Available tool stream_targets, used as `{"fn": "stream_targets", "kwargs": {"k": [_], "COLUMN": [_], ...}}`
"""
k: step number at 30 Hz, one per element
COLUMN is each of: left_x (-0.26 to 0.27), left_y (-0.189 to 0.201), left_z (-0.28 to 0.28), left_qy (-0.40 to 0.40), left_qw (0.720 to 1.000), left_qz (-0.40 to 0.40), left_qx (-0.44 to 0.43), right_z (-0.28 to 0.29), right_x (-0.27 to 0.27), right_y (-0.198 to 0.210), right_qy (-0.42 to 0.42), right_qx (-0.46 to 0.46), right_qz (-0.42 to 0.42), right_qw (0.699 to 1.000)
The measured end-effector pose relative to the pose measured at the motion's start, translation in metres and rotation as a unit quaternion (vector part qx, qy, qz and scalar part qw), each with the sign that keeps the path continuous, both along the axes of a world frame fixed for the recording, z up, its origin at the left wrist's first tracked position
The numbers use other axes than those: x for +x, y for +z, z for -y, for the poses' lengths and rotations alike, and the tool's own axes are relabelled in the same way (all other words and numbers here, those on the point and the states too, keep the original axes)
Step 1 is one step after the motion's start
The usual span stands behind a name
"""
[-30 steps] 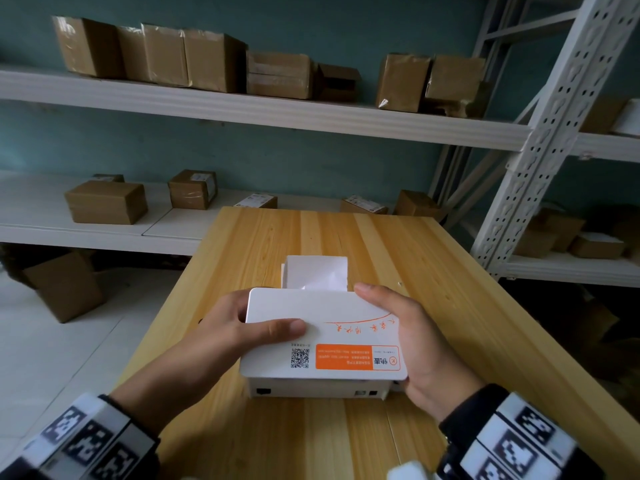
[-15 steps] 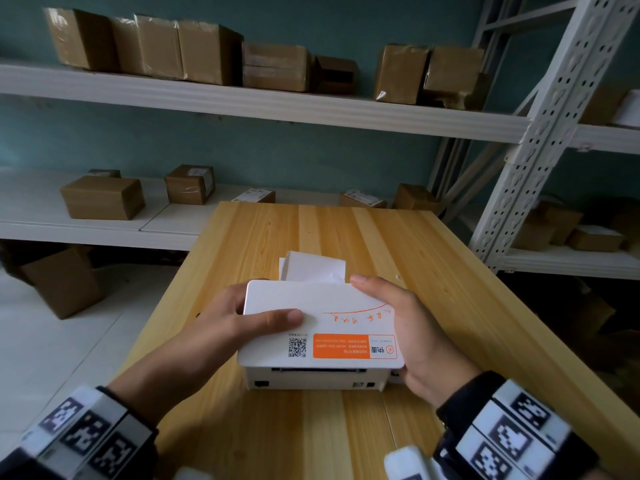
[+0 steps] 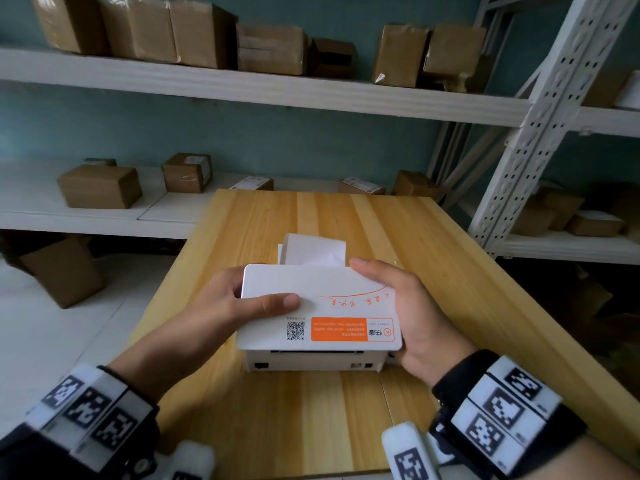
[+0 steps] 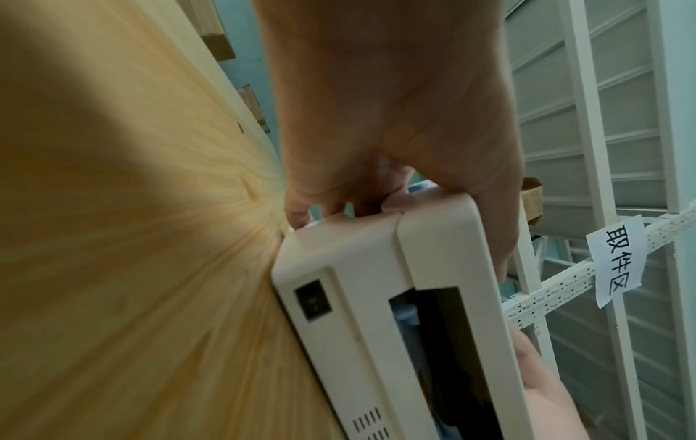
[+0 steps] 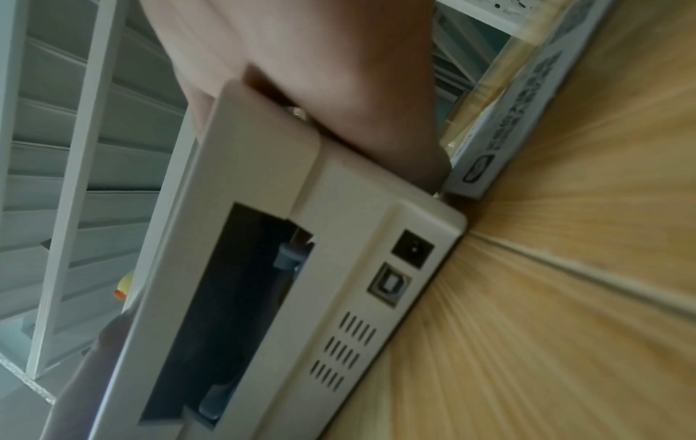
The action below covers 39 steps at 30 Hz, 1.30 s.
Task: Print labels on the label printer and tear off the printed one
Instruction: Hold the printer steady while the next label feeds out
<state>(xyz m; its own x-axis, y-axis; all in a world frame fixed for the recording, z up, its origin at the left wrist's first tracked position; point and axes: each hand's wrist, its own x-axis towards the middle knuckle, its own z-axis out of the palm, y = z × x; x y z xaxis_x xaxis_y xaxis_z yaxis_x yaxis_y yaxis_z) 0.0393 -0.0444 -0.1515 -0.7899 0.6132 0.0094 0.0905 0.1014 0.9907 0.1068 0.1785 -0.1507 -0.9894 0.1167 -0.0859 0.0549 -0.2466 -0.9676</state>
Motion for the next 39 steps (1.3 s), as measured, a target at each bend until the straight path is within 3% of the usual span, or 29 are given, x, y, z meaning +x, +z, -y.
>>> {"fn": "stream_targets", "kwargs": {"k": [12, 39], "left_x": [-0.0004, 0.0008], "left_y": [-0.0043, -0.0045], "left_z": [-0.0011, -0.0005], "left_qy": [-0.014, -0.025], "left_qw": [0.993, 0.991], "left_qz": [0.097, 0.108], "left_qx": [0.065, 0.079], "right_z": [-0.0041, -0.0001], "right_x": [-0.0053, -0.0003], "right_y": [-0.0038, 0.0032], "right_qy": [0.008, -0.04], "right_qx": [0.061, 0.134], "right_qz": [0.027, 0.015], "right_qw": [0.998, 0.99]}}
